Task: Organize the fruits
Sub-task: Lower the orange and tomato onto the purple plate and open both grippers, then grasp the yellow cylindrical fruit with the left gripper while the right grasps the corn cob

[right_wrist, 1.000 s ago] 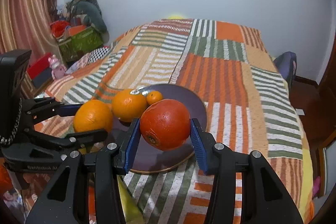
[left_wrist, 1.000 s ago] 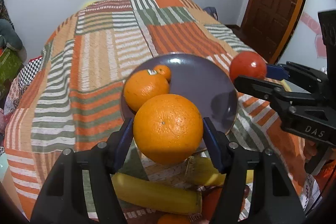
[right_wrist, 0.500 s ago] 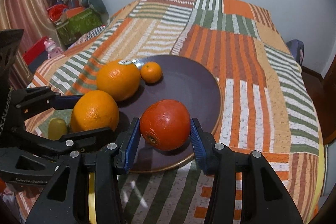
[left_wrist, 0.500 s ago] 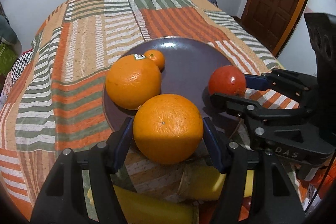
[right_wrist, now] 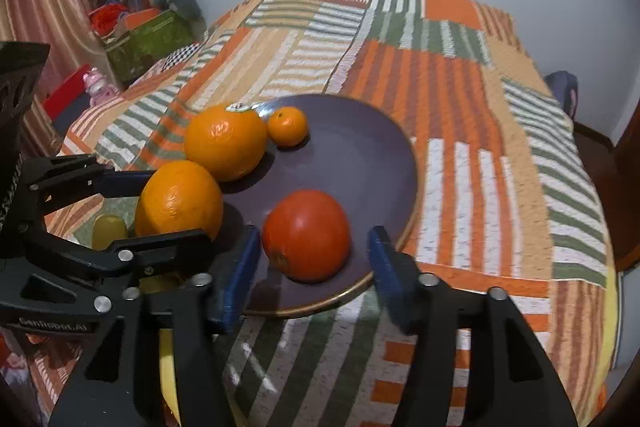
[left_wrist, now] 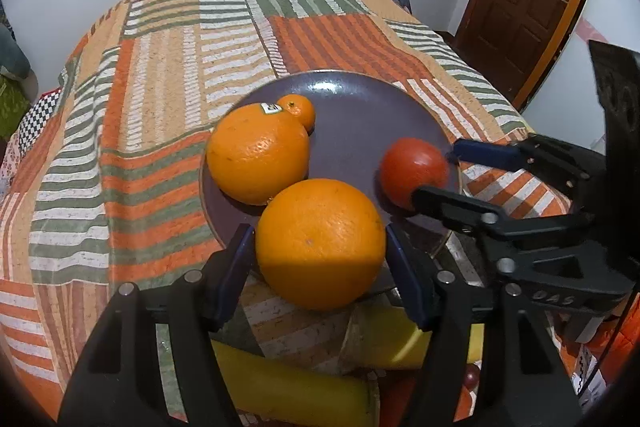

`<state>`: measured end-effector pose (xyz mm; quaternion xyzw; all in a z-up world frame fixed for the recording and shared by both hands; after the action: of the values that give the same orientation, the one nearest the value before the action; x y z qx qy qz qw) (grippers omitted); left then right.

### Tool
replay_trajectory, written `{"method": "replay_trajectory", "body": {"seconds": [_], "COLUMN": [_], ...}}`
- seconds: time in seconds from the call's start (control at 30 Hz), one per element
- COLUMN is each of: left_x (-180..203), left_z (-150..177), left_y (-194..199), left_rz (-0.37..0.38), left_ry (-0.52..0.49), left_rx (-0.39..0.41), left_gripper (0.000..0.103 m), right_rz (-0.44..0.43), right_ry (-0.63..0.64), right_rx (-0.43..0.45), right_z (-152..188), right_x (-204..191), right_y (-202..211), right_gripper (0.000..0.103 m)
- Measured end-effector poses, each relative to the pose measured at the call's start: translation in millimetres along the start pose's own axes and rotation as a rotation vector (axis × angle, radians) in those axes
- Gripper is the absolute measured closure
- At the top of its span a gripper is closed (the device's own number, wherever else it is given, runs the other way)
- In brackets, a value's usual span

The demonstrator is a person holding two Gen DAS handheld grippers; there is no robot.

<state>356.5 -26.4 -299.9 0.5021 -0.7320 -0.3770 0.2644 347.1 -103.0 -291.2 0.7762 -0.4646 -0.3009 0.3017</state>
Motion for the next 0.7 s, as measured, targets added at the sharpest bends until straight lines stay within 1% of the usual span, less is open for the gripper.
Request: {"method": "replay_trajectory", "body": {"seconds": [0.03, 0.17, 0.33, 0.47, 0.6, 0.7], "left_x": [-1, -6, -17, -25, -26, -24], "left_z": [-1, -8, -5, 14, 42, 62], "left_y": [3, 24, 47, 63, 73, 75], "left_rz": [-0.014, -0.051, -0.080, -0.108, -0.127, -0.123], "left_ry": [-0.001, -0.008, 0.018, 0.027, 0.020, 0.025], "left_rx": [0.008, 0.052, 0.069, 0.051, 0.013, -0.014], "left_gripper": [0.037, 0.034, 0.034, 0.034, 0.033, 0.033], "right_rz": [0.003, 0.001, -0.017, -0.038, -0.052, -0.062], "right_ry": [0.000, -0.007, 0.000, 0.017, 0.036, 0.040], "right_rx": [0.012, 0.045, 0.070, 0.063, 0.027, -0.005], "right_z": [-2, -8, -7, 6, 30, 49], "right_x": [1, 2, -8, -19, -27, -30], "right_y": [4, 21, 43, 53, 53, 49], "right_gripper": [0.042, 0.041, 0.041, 0.041, 0.041, 0.041]}}
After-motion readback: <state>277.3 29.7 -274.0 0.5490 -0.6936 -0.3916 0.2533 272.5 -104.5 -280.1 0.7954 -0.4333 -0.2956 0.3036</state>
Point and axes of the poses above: each gripper's, at about its wrist camera, not at the fingertips, and y roughly against the way its jaws point, x to its right, z to its underside, the point moved 10 cm from there along -y, roughly the way its jaws point, and after that the axes turned 9 degrees about -y, right-handed, at the moved point
